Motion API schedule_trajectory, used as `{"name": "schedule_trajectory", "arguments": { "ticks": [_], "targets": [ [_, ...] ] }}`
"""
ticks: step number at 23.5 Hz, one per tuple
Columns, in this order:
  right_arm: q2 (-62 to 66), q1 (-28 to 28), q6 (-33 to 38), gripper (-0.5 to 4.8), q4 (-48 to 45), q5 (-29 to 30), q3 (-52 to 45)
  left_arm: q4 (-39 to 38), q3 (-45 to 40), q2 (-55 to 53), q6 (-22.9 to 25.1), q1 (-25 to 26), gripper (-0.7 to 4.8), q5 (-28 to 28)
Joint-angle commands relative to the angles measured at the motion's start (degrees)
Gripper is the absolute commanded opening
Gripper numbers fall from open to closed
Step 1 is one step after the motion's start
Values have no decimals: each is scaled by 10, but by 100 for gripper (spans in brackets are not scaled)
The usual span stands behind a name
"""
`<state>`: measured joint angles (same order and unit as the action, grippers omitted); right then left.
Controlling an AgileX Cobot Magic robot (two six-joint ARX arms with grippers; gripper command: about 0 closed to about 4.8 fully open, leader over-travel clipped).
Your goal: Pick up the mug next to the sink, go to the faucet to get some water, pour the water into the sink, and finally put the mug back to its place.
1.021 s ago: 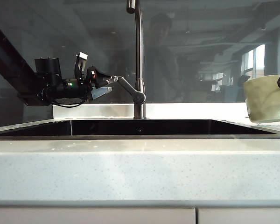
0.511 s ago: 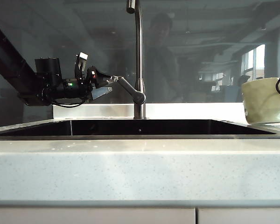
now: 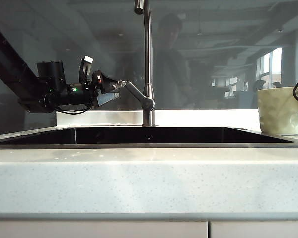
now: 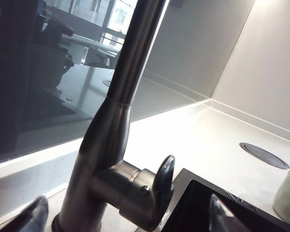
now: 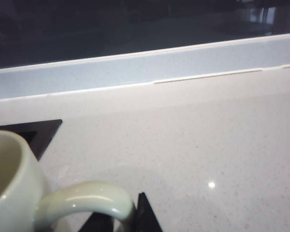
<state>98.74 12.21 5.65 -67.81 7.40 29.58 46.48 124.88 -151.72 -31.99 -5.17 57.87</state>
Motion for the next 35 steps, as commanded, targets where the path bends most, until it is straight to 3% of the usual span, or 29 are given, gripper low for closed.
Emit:
{"name": "schedule_trajectory", "arguments": {
  "ticks": [1,7,17,23,25,27,30,35],
  "targets": [
    [-4,0,0,123,12,-2,3,7,3,4,0,1,426,-1],
    [-4,2,0,153,21,-43,3,7,3,4,0,1,426,-1],
    [-57,-1,7,154,20,-36,-59,7,3,4,0,1,426,-1],
    [-121,-2,51,153,13,-4,-115,7,3,4,0,1,426,-1],
    [-172,-9,52,112,20,24,-143,7,3,4,0,1,426,-1],
    [-221,-15,71,-4,24,71,-166,7,3,4,0,1,426,-2],
    [-303,-30,128,-6,73,99,-190,7,3,4,0,1,426,-2],
    [-345,-37,127,-5,90,137,-195,7,3,4,0,1,426,-2]
  ]
}}
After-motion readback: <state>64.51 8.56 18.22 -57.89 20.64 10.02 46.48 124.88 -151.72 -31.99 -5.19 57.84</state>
